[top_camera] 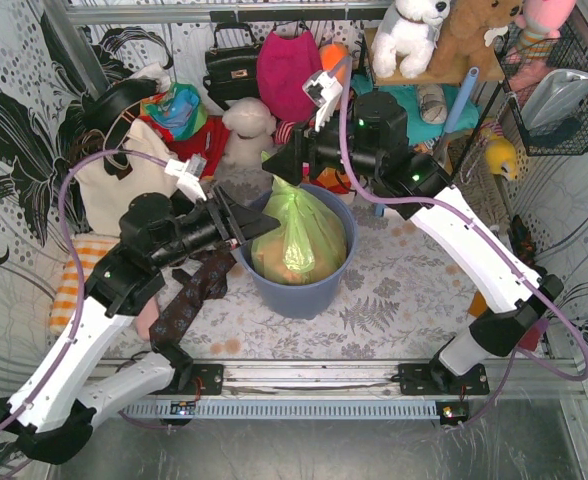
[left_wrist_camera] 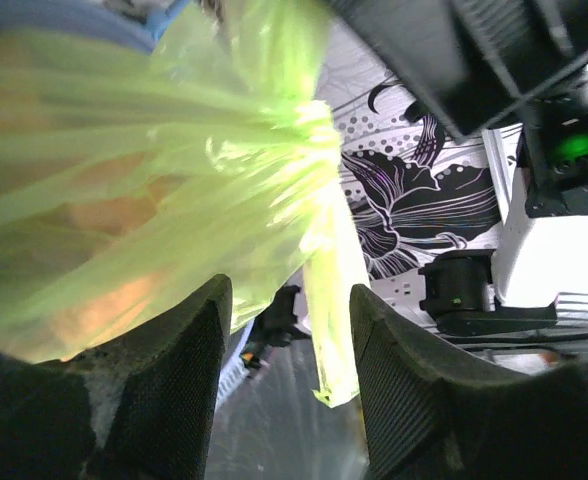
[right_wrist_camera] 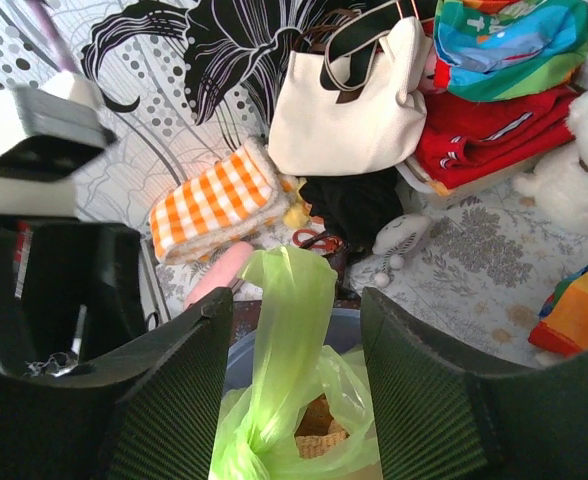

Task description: Tie the trash bag

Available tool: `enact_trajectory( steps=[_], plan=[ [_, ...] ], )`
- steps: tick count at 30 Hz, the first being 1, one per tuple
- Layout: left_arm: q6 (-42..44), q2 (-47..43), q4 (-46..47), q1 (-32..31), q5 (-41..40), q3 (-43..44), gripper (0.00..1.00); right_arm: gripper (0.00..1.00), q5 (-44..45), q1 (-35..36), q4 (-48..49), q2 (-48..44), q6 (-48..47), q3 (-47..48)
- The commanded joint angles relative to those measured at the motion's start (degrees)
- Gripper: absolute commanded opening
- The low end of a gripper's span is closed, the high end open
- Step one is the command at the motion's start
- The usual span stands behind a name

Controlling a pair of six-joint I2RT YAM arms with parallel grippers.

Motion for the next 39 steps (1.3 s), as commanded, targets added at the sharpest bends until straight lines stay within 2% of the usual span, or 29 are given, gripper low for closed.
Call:
enact_trajectory(
  steps=[1,5,16,19,25,27,31,34,36,39],
  plan=[
    [-9.0,-0.2,3.7,-1.5,2.0,-2.1,0.61,0.55,-1.8,-0.1,-0.3,1.7,1.7,2.2],
    [-11.8,0.0,5.3,-3.9,2.0,-3.4,0.66,0.55,-2.1,-0.2,-2.5,3.1,1.2,4.1],
    [-16.4,-0.3,3.8,-10.7,-2.5,-2.8,0.66,0.58,-1.4,-0.1,-3.7,2.7,0.4,3.9],
    [-17.0,-0.5,3.3,-11.9,-4.3,-2.9,0.67,0.61,-1.5,-0.1,-4.1,2.8,0.2,4.0],
    [-18.7,-0.1,8.4,-12.8,-6.5,-7.3,0.68,0.65,-1.2,-0.1,-5.4,2.9,0.3,4.4],
    [-19.6,-0.2,11.1,-13.0,-6.6,-8.9,0.64,0.65,-0.5,-0.1,-6.3,2.9,0.4,4.7],
    [-19.8,-0.4,12.4,-13.4,-6.7,-10.1,0.46,0.65,-0.2,-0.4,-6.5,3.2,0.4,4.9],
    [-20.1,-0.9,13.0,-13.6,-6.8,-11.0,0.37,0.61,-2.0,-0.5,-6.4,4.3,0.6,6.0],
    [-20.2,-1.3,13.2,-13.6,-6.9,-11.4,0.34,0.55,-3.3,-0.5,-6.3,4.9,0.8,6.8],
    [-20.3,-1.5,13.4,-13.7,-7.1,-11.6,0.29,0.39,-3.7,-0.5,-5.1,4.8,1.1,6.5]
  ],
)
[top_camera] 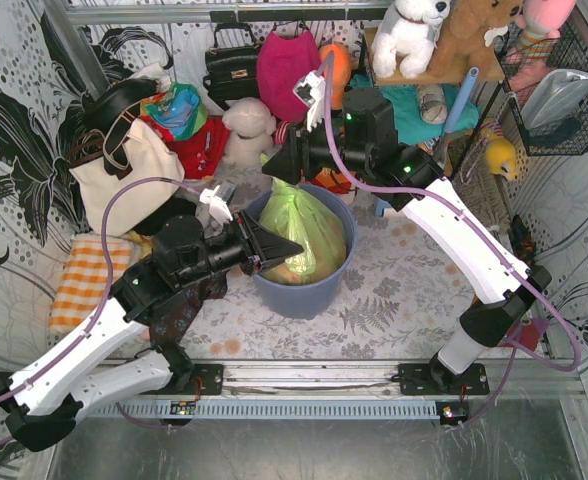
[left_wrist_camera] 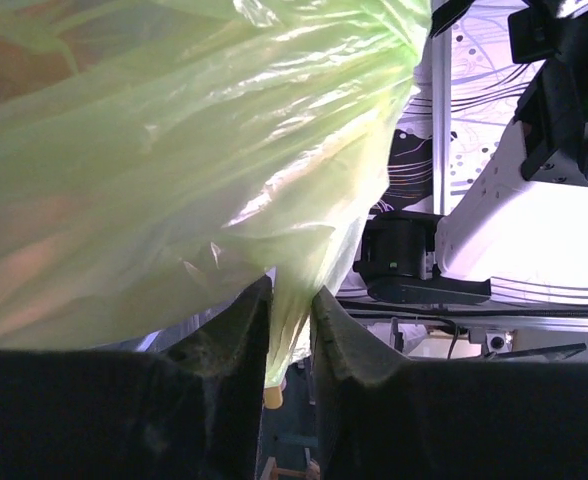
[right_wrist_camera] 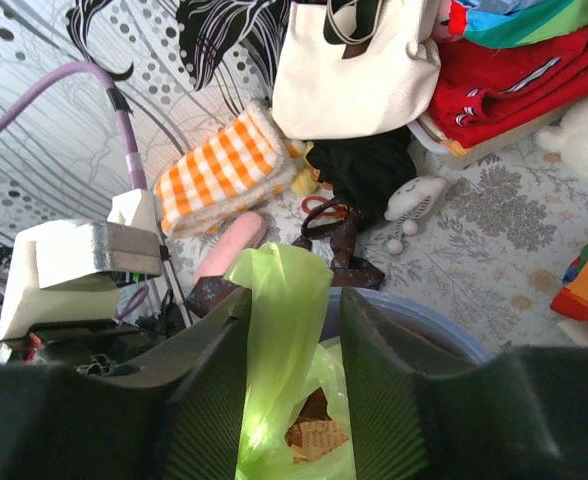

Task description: Tie the trash bag

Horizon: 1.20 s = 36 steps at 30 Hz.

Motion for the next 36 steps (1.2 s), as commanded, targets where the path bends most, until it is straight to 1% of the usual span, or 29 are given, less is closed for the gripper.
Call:
enact_trajectory(
  steps=[1,3,4,5,7,11,14,17,19,24,27,31,36],
  plan=[
    [-0.4,-1.0,4.5,-0.5,-1.1,-0.5,0.26,0.31,-2.1,-0.3,1.9,0.4,0.2,1.5],
    [0.0,-0.9,4.5,-0.5,-1.1,-0.4,0.17,0.11,-1.9,-0.3,1.7,0.5,0.1,2.0],
    [0.2,-0.9,4.5,-0.5,-1.1,-0.2,0.09,0.03,-1.4,-0.3,1.3,0.6,0.0,2.4],
    [0.7,-0.7,4.3,-0.5,-0.9,0.0,0.01,0.00,-0.6,-0.3,0.6,0.6,0.0,2.8],
    [1.7,-0.5,3.6,-0.5,-0.6,1.0,0.00,0.00,2.7,-0.3,0.4,-0.1,0.2,2.7],
    [3.5,-0.5,0.0,-0.5,-1.0,4.1,0.00,0.00,15.8,-0.3,3.1,-3.4,0.0,0.5],
    [3.9,-1.1,-2.8,-0.6,-0.5,6.2,0.00,0.00,24.2,-0.3,4.4,-5.0,-2.7,0.0],
    [4.1,-2.0,-5.2,-0.8,0.4,5.8,0.00,0.00,29.1,-0.2,5.2,-5.5,-5.5,-1.3],
    [4.5,-2.6,-7.4,-0.8,1.3,4.8,0.00,0.00,33.5,-0.2,6.9,-6.8,-6.8,-5.0],
    [3.1,-5.0,-7.2,-1.4,3.2,-1.7,0.00,0.00,43.8,-0.2,15.6,-12.4,-8.4,-19.8],
    [1.7,-6.8,-6.5,-1.9,4.1,-6.2,0.00,0.00,49.1,-0.3,20.0,-14.1,-9.6,-26.8],
    [0.4,-9.1,-6.5,-3.6,4.7,-10.6,0.00,0.00,52.1,-0.7,22.8,-13.1,-11.0,-30.6],
    [0.7,-12.2,-12.6,-5.1,3.8,-12.0,0.00,0.00,54.6,-2.7,22.8,-11.6,-10.2,-31.9]
  ],
)
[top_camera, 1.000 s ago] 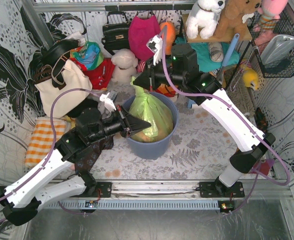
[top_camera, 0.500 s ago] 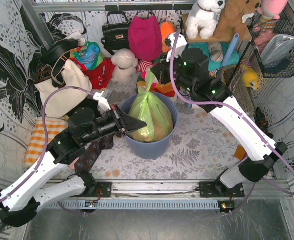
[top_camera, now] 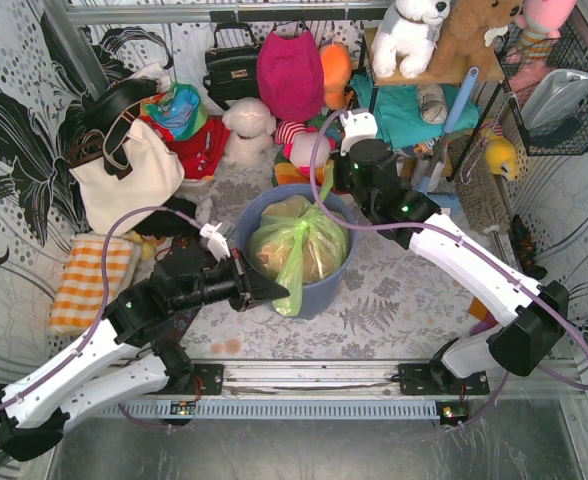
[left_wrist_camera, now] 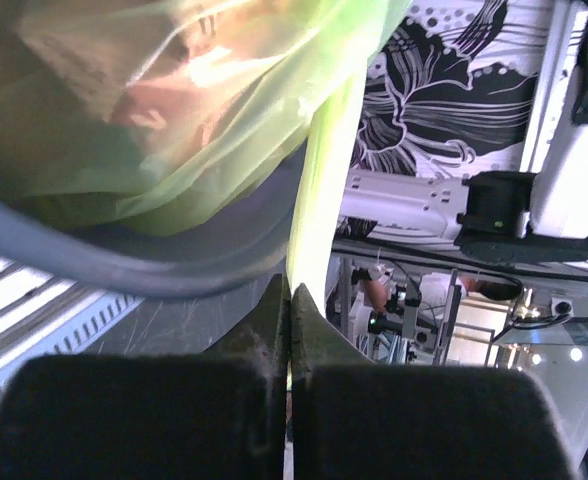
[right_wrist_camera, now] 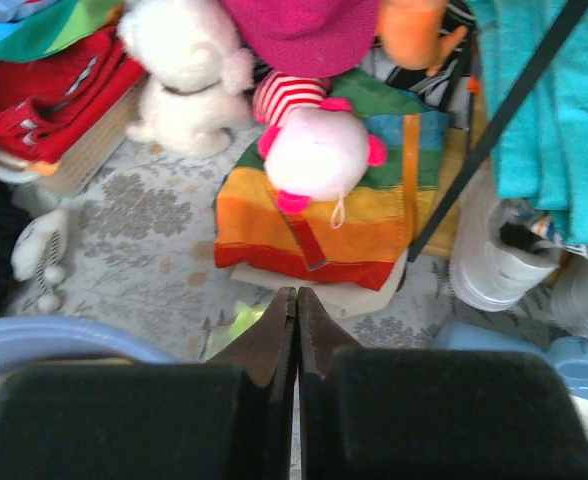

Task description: Tie the trash bag

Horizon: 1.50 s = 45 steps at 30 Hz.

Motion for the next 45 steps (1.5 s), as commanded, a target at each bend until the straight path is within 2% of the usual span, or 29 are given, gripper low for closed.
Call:
enact_trajectory(
  steps=[1,6,13,16,20,21,23,24,26,27,29,35,41,45],
  plan=[
    [0.1,-3.3,-6.5,-1.4,2.2,-0.1,0.00,0.00,7.5,-2.9,5.7,0.7,-1.1,-0.2],
    [3.8,-1.7,-12.6,-1.5,1.4,8.4,0.00,0.00,6.4,-3.8,4.9,1.7,-1.2,3.1],
    [8.5,2.2,-17.3,-1.4,-3.1,19.4,0.00,0.00,3.1,-3.8,2.9,4.7,-2.2,13.2],
    [8.4,1.8,-16.0,-1.4,-3.3,16.8,0.00,0.00,-4.1,-4.2,-2.0,6.2,-0.1,17.9],
    [5.1,-0.7,-9.2,-1.4,-2.8,8.0,0.00,0.00,-13.6,-4.6,-16.6,8.2,8.5,24.5],
    [4.5,-0.9,-7.4,-1.4,-2.3,6.3,0.00,0.11,-15.8,-4.7,-20.0,8.3,10.5,24.9],
    [3.9,-0.5,-5.0,-1.4,-1.7,4.3,0.00,0.47,-20.8,-4.7,-23.6,8.2,14.7,25.0],
    [4.0,-0.2,-4.5,-1.5,-1.6,3.9,0.00,0.60,-23.0,-4.7,-24.6,7.8,17.0,24.6],
    [4.5,0.8,-4.3,-1.5,-1.5,3.9,0.00,0.75,-26.4,-4.7,-24.1,6.1,21.7,21.6],
    [4.7,1.0,-4.2,-1.4,-1.5,3.9,0.00,0.86,-27.6,-4.7,-22.7,4.6,24.1,19.2],
    [4.8,1.3,-3.9,-1.4,-1.4,3.9,0.00,0.98,-28.5,-4.7,-20.0,1.6,28.2,15.4],
    [4.5,1.4,-3.3,-1.5,-1.3,3.2,0.00,0.97,-25.9,-4.7,-21.8,-1.7,35.6,11.1],
    [4.5,1.4,-3.0,-1.5,-1.3,3.3,0.00,0.99,-28.9,-4.7,-20.1,0.0,38.4,8.6],
    [4.3,1.0,-3.0,-1.4,-1.4,2.9,0.00,0.95,-30.9,-4.7,-17.6,0.9,39.9,8.0]
  ],
)
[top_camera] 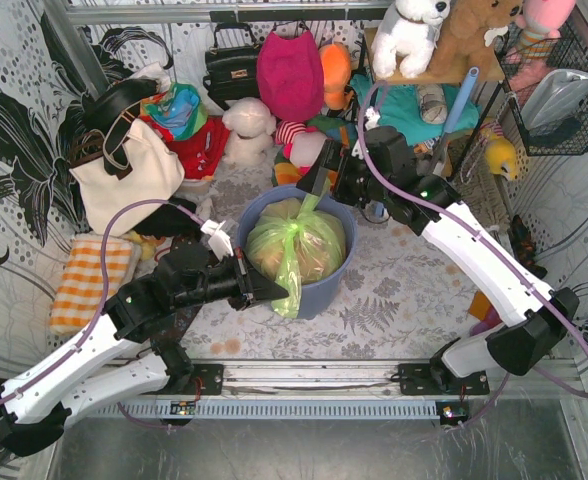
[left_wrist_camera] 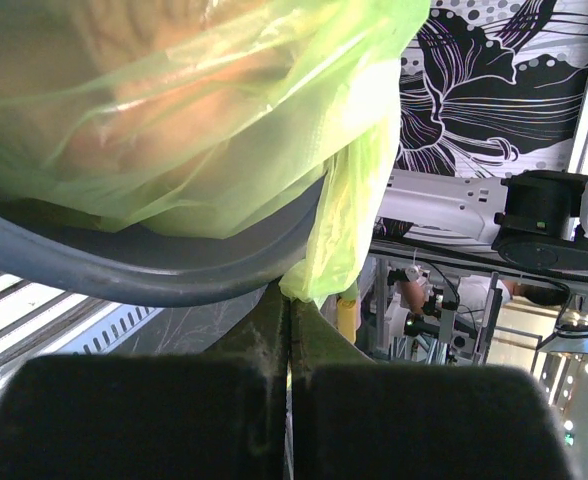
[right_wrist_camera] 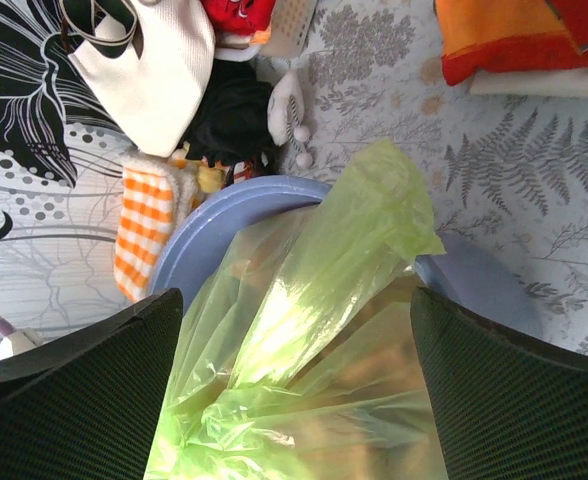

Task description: Tie the trash bag

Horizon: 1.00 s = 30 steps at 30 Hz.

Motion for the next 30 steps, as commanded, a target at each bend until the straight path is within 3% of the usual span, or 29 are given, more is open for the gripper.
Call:
enact_trajectory(
  steps=[1,4,10,14,18,30],
  plan=[
    [-0.4,-0.9,3.4,-0.4,0.2,-0.8,0.00,0.95,-3.0,-0.2,3.4,1.2,3.5,-0.7],
    [-0.5,-0.9,3.4,-0.4,0.3,-0.6,0.00,0.93,-4.0,-0.3,5.4,1.8,4.7,-1.8],
    [-0.5,-1.0,3.4,-0.4,0.2,-0.6,0.00,0.69,-6.9,-0.4,9.3,4.5,6.1,-1.6],
    [-0.9,-1.5,3.5,-0.4,0.1,-0.7,0.00,0.41,-6.7,-0.4,9.7,4.8,6.0,-0.8],
    [-1.1,-1.9,2.8,-0.4,-0.4,0.6,0.00,0.00,-5.7,-0.4,8.8,4.0,2.4,1.6],
    [3.0,1.7,-5.9,-0.4,-3.2,15.9,0.00,0.00,6.7,-0.3,-3.8,11.7,-17.2,24.2]
  ],
)
